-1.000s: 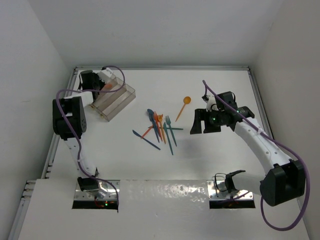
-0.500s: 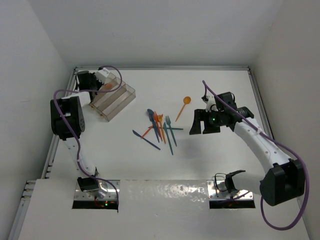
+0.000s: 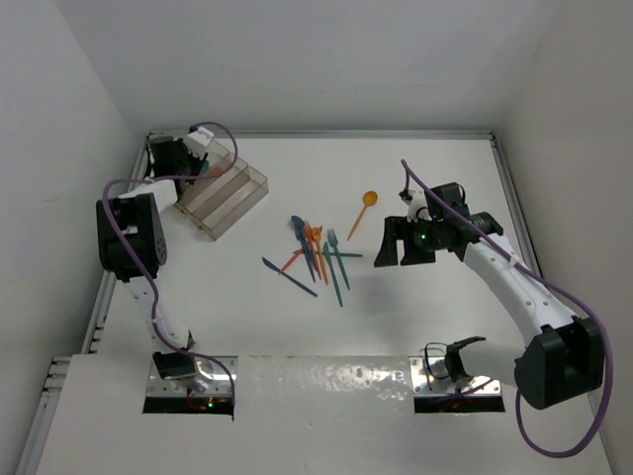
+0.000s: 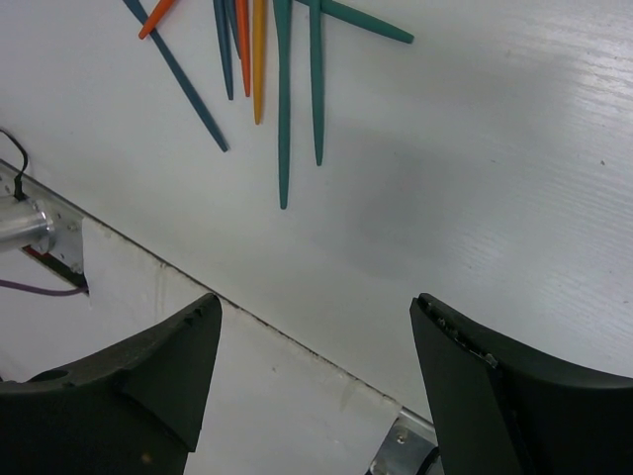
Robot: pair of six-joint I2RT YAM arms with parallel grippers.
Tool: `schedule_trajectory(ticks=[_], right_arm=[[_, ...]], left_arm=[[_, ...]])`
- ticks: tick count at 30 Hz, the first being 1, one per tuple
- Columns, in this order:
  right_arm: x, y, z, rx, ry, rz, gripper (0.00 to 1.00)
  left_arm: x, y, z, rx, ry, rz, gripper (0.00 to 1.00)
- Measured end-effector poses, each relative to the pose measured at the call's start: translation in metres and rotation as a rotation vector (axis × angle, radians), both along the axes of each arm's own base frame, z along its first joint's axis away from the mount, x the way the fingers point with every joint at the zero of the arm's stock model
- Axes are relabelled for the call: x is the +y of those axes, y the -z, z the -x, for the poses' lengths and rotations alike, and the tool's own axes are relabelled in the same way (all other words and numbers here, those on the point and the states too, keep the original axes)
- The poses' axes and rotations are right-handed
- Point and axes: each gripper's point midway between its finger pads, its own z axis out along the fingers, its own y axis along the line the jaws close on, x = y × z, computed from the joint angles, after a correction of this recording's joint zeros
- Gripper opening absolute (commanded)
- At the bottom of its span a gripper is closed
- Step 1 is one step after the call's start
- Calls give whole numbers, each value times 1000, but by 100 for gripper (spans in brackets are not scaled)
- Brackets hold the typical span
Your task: Sort the eating utensils into containers
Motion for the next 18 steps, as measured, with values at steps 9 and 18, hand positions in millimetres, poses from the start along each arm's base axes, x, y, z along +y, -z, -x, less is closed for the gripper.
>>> schedule_trajectory(ticks=[9, 18], right_arm=[[-8, -4, -3, -52, 47, 28, 76], [-19, -1, -13, -87, 155, 62, 76]], left_arm=[[-50, -148, 16, -213, -294, 293, 33], [-180, -176, 80, -24, -367, 857, 31]])
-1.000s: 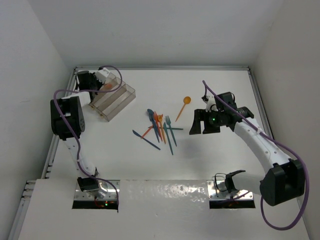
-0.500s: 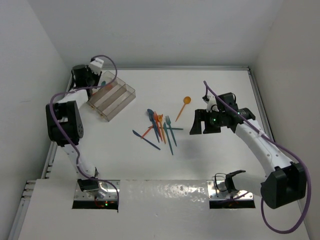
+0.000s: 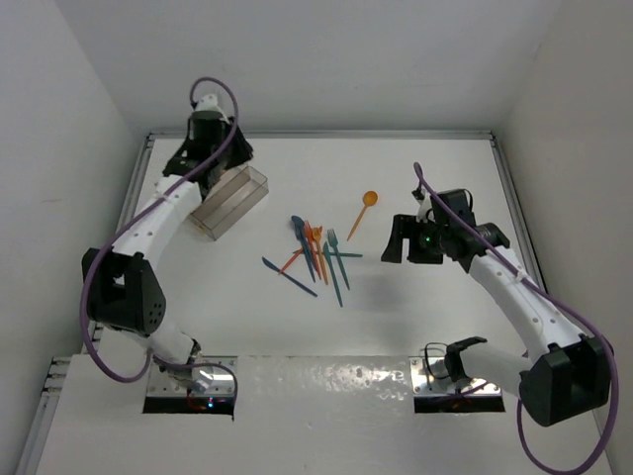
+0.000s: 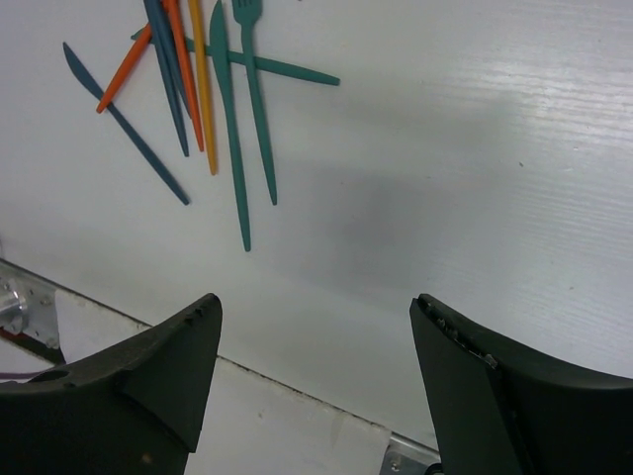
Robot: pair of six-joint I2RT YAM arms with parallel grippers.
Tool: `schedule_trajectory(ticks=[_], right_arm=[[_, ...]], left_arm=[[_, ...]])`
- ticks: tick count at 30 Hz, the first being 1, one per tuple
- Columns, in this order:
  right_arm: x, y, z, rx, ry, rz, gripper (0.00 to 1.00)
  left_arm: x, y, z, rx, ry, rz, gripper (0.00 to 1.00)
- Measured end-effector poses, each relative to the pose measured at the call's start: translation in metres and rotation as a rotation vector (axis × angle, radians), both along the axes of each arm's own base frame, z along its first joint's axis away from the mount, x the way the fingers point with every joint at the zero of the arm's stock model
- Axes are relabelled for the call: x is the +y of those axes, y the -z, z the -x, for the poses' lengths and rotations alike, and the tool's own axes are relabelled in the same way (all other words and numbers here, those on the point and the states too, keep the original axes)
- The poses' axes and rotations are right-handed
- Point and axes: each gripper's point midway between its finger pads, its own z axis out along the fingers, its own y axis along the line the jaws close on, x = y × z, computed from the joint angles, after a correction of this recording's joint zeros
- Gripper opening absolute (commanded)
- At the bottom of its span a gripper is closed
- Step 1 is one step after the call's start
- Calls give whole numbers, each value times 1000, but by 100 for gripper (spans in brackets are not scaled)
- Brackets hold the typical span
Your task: Sort the eating utensils into containers
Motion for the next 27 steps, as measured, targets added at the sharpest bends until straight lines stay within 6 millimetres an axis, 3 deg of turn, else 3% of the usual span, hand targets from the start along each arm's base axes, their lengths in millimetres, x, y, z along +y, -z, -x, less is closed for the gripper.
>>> schedule_trajectory(ticks=[6, 8, 11, 13, 27], right_arm=[[-3, 3, 3, -12, 27, -3, 76], [-3, 5, 6, -15, 32, -8, 76], [-4, 7, 10, -21, 37, -14, 76], [-5, 7, 13, -24, 39, -16, 76], [-6, 6, 16, -35, 44, -23, 76]], left_arm=[[-101, 94, 55, 298, 139, 144, 30], [-120, 126, 69, 397, 167, 180, 30], [-122, 166, 81, 509, 144, 220, 30], [-121, 182, 83, 554, 122, 236, 30], [-128, 228, 54, 621, 81, 248, 29]])
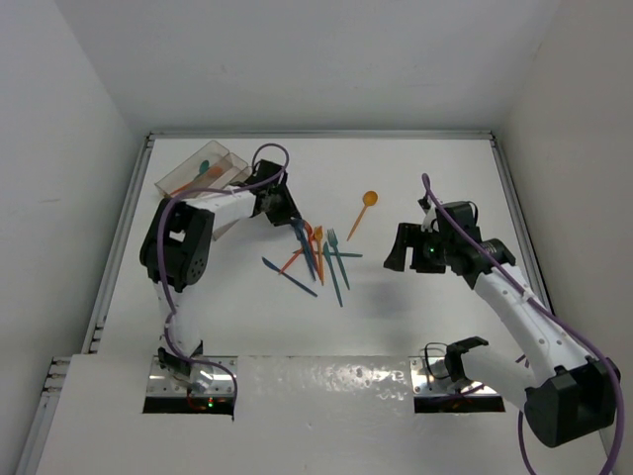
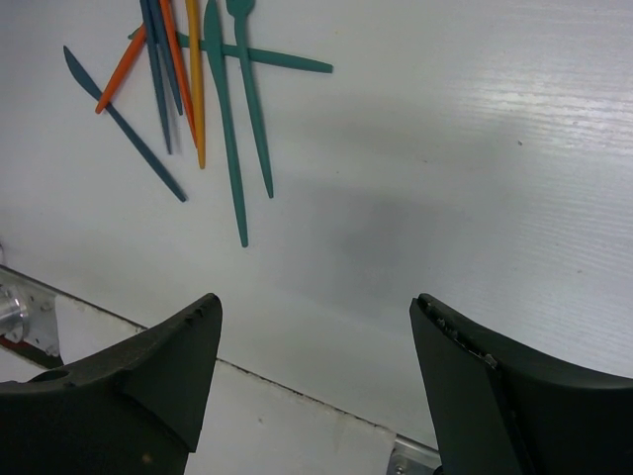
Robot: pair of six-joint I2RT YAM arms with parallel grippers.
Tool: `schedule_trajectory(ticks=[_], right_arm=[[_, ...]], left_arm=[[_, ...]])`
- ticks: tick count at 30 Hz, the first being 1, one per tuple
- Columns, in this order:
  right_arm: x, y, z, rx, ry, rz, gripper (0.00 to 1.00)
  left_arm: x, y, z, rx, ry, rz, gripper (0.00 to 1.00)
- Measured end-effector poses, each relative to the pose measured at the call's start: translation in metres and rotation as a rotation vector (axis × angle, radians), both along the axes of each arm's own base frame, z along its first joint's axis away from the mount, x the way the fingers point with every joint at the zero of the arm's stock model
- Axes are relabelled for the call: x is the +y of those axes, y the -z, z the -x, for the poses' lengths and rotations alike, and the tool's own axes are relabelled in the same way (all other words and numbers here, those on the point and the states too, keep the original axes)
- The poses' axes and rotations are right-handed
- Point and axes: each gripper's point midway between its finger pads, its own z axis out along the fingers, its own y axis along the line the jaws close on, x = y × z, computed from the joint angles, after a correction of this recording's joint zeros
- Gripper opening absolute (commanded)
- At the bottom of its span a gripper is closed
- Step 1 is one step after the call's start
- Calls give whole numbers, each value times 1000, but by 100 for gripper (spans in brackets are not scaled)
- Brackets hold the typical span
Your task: Sort the eating utensils into containers
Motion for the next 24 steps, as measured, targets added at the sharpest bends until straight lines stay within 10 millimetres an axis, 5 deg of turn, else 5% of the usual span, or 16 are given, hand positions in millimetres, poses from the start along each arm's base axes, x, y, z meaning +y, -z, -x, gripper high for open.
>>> schedule_trajectory(ticks=[8, 24], right_arm=[[0, 2, 0, 9, 1, 4, 76], [0, 6, 1, 23, -1, 6, 76]], left_arm=[[4, 16, -3, 28, -6, 13, 28], [2, 3, -2, 9, 3, 29, 30]])
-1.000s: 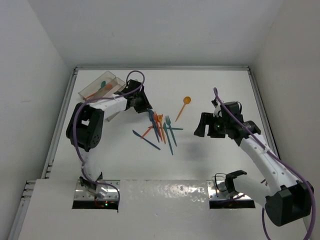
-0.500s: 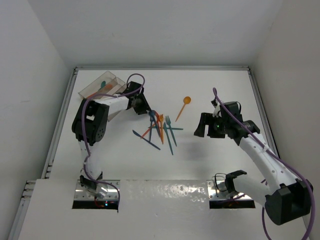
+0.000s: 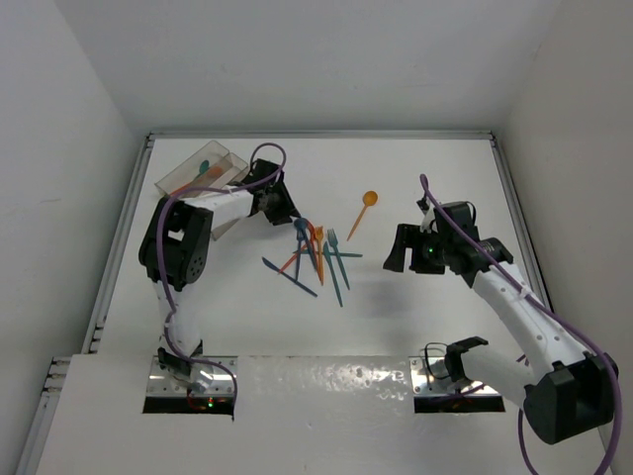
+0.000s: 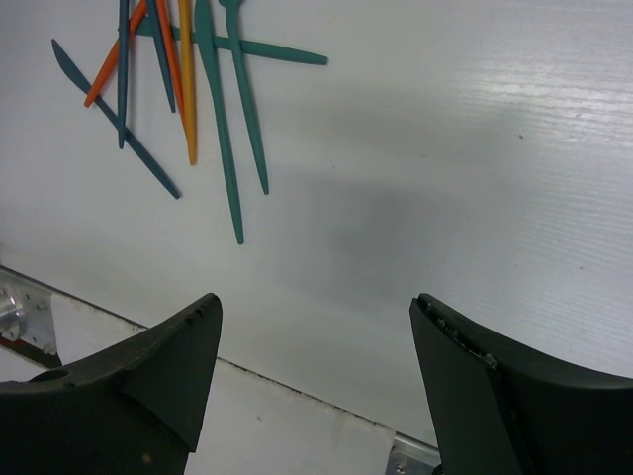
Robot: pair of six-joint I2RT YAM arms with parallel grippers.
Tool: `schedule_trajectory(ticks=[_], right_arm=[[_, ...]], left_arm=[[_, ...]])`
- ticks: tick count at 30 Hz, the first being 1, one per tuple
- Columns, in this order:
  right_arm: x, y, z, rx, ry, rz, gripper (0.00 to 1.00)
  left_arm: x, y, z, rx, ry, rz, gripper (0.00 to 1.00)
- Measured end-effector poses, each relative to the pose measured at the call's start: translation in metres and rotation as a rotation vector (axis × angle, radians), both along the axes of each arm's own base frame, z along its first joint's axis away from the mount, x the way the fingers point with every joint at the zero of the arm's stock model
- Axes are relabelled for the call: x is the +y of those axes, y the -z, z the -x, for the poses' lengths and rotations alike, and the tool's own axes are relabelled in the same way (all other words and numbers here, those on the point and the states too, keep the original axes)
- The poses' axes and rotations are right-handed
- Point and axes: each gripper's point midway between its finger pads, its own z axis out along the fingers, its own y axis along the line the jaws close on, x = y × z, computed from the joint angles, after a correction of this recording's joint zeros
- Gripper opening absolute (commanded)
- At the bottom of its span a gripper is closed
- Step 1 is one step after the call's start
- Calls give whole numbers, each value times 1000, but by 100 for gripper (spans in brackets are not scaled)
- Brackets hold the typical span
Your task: Sort the eating utensils into containers
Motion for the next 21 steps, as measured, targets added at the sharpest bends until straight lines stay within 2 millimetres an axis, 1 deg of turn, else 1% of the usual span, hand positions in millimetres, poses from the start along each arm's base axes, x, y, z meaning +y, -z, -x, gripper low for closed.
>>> schedule_trajectory(ticks=[3, 5, 6, 8, 11, 16, 18, 21], right_arm=[[0, 0, 0, 1, 0, 0, 76], [0, 1, 0, 1, 0, 0, 76], [0, 2, 1, 3, 0, 1, 76], [-1, 6, 3, 11, 1, 3, 76], [-2, 9, 6, 21, 2, 5, 76], [-2, 9, 8, 13, 6, 0, 76], [-2, 8, 8, 10, 7, -1, 76], [-2, 7, 8, 5, 6, -2, 76]], left_arm=[[0, 1, 1, 6, 0, 0, 31], [0, 1, 2, 12, 0, -1, 28], [0, 2, 3, 14, -1, -1, 24], [-1, 3, 6, 18, -2, -7, 20], [-1, 3, 16, 28, -1, -35, 12], [-20, -11, 33, 7, 30, -71, 9], [-27, -12, 37, 6, 43, -78, 9], [-29, -9, 44, 20, 49, -106, 9]])
